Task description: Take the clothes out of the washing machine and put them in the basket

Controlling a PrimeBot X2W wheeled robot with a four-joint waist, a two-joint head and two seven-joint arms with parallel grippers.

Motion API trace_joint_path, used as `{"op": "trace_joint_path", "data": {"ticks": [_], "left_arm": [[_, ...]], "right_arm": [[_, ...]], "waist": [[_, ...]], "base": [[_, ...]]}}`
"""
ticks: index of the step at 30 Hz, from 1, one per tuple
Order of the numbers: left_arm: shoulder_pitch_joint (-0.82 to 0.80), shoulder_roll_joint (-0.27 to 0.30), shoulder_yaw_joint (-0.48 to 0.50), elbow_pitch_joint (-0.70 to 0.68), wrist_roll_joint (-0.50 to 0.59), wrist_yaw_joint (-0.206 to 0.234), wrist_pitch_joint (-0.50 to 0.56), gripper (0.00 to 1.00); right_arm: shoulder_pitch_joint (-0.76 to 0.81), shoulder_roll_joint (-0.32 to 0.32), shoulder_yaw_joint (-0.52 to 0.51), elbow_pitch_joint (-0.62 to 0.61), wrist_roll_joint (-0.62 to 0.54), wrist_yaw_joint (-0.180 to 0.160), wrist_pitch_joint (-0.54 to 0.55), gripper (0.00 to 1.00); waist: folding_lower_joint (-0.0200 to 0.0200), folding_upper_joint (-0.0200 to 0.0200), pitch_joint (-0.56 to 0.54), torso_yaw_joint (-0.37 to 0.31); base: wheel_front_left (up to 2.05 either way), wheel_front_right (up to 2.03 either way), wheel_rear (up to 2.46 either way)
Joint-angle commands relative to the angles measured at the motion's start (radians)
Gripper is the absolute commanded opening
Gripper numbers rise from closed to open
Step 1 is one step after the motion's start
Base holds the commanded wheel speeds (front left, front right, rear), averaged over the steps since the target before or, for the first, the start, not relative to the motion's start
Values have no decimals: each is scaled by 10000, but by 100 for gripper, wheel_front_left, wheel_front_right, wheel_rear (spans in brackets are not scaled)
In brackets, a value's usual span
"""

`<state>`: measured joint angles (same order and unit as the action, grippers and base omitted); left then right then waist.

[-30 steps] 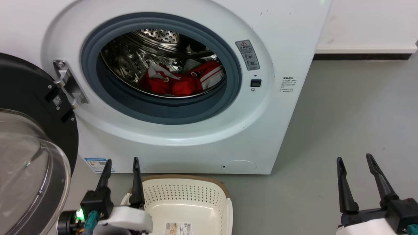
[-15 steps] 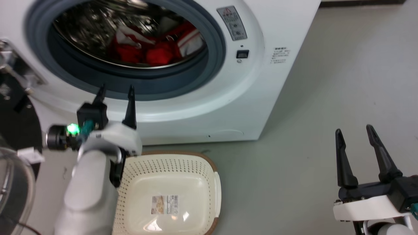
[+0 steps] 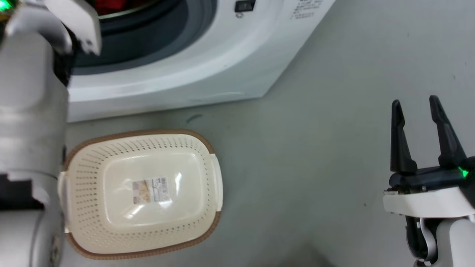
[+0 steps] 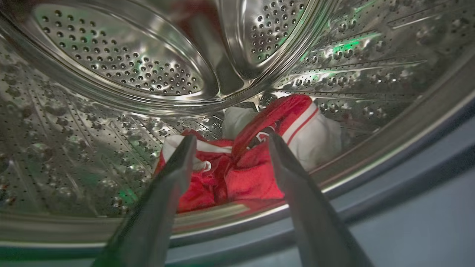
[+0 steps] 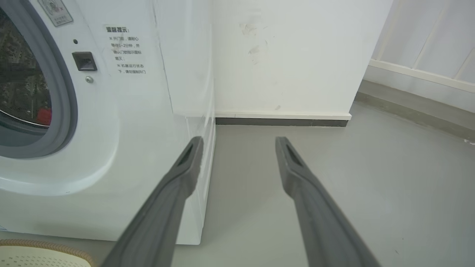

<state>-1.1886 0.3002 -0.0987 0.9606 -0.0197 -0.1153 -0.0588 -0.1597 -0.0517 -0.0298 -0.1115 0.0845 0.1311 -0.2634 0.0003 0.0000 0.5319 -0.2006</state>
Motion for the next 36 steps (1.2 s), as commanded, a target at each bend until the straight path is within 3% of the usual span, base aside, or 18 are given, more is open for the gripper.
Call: {"op": "trace_joint_path", "data": {"ticks": [1,8,16,22,29,31,36], "left_arm": [[-448,134,-131,144,79,-52,171,100],[-2794,858,-1284,959,282,-131,1652,100],[-4868,1407,-2503,1638,-834,-137,3830,100],[-5610,1659,-3356,1884,-1541,-139,5289,100],[-5634,1980,-4146,1889,-2078,-141,5806,100],[-5659,2067,-4308,1860,-2169,-147,5753,0],[-5640,2193,-4576,1835,-2502,-148,5620,0]], "right_arm": [[-246,28,-7,-46,109,-7,-21,100],[-684,30,61,-14,668,-7,-21,100],[-915,28,229,-94,1159,-7,-21,100],[-986,28,317,-167,1413,-7,-21,100],[-1056,27,371,-227,1525,-7,-21,100],[-1036,27,398,-227,1521,-7,-21,100],[-1154,27,369,-239,1517,-7,-21,100]], "waist": [[-3,0,1044,-675],[-3,0,2193,-1213],[-3,0,3207,-1670],[-3,0,3631,-1814],[-3,0,3836,-1861],[-3,0,3849,-1853],[-3,0,3817,-1832]], "base": [[0,0,0],[0,0,0],[0,0,0],[0,0,0],[0,0,0],[0,0,0],[0,0,0]]}}
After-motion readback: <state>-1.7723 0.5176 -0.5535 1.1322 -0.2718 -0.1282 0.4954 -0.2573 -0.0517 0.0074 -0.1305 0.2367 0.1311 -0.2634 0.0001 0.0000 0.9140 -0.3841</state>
